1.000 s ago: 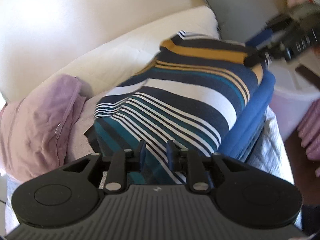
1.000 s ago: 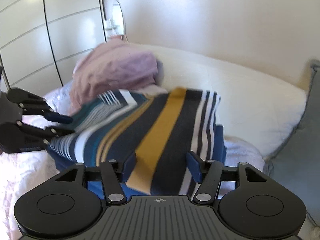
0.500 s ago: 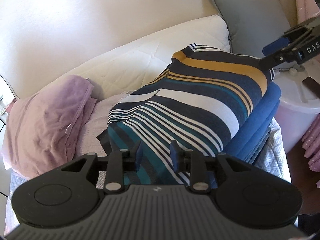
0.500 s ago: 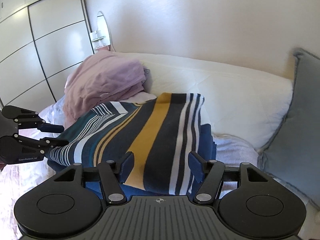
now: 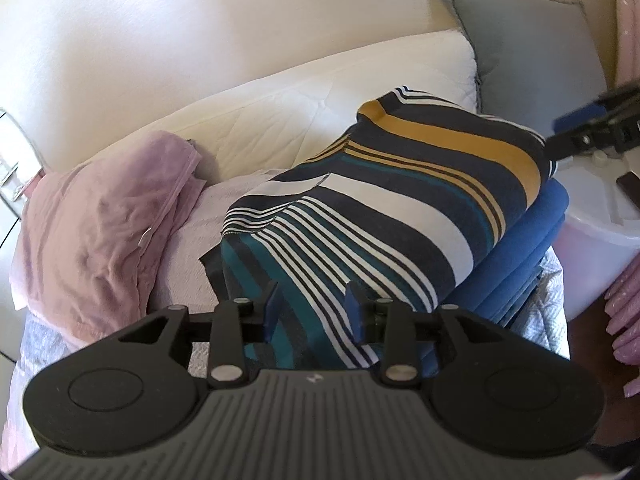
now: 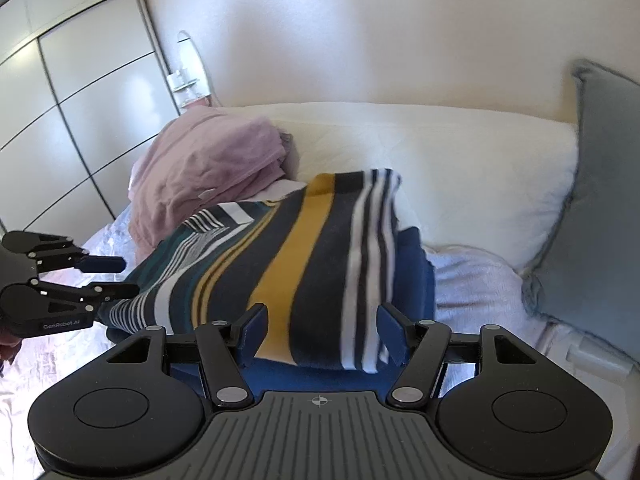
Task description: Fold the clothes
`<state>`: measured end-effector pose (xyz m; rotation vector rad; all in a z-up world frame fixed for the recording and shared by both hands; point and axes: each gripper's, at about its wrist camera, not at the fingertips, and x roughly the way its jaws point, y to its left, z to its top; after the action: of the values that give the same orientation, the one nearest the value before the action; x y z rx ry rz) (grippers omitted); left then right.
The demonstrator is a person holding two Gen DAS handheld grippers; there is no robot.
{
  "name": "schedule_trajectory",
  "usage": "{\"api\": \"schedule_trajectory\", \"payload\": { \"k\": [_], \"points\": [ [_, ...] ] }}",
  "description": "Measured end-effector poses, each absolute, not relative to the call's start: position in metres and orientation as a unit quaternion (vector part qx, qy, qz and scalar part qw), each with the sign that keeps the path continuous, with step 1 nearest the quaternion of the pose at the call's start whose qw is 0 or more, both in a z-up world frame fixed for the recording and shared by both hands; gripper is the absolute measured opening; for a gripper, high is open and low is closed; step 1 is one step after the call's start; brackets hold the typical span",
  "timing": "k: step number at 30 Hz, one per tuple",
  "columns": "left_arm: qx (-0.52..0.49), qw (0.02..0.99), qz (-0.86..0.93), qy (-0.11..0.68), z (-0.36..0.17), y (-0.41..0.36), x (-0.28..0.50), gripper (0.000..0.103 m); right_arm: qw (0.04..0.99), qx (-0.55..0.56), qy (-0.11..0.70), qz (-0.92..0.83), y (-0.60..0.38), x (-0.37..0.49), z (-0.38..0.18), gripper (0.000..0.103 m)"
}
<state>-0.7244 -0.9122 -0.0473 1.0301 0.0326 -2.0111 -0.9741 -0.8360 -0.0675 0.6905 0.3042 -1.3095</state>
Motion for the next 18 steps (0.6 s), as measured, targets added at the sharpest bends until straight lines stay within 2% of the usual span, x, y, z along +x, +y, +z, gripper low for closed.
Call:
{"api": "schedule_trajectory", "payload": {
  "k": [2, 3, 4, 7, 13, 18],
  "points": [
    [0.403, 0.440, -0.802, 0.024, -0.043, -0.905, -0.723, 0.040, 0.719, 0.320, 0.133, -0.602, -0.828, -0.979, -0.068, 0.065],
    [0.398, 0.446, -0.801, 0.030, -0.040, -0.902, -0.722, 0.044, 0.715, 0.323, 0.130, -0.606, -0.823, -0.981, -0.068, 0.070],
    [0.394, 0.451, -0.801, 0.032, -0.037, -0.896, -0.720, 0.050, 0.711, 0.325, 0.127, -0.611, -0.816, -0.982, -0.068, 0.079],
    [0.380, 0.464, -0.799, 0.037, -0.029, -0.877, -0.713, 0.067, 0.698, 0.334, 0.116, -0.623, -0.793, -0.985, -0.068, 0.085],
    [0.345, 0.467, -0.812, 0.059, -0.019, -0.821, -0.673, 0.079, 0.669, 0.345, 0.099, -0.651, -0.726, -0.966, -0.061, 0.085],
    [0.313, 0.465, -0.824, 0.082, -0.014, -0.759, -0.630, 0.079, 0.646, 0.331, 0.077, -0.684, -0.654, -0.920, -0.043, 0.085]
  ]
}}
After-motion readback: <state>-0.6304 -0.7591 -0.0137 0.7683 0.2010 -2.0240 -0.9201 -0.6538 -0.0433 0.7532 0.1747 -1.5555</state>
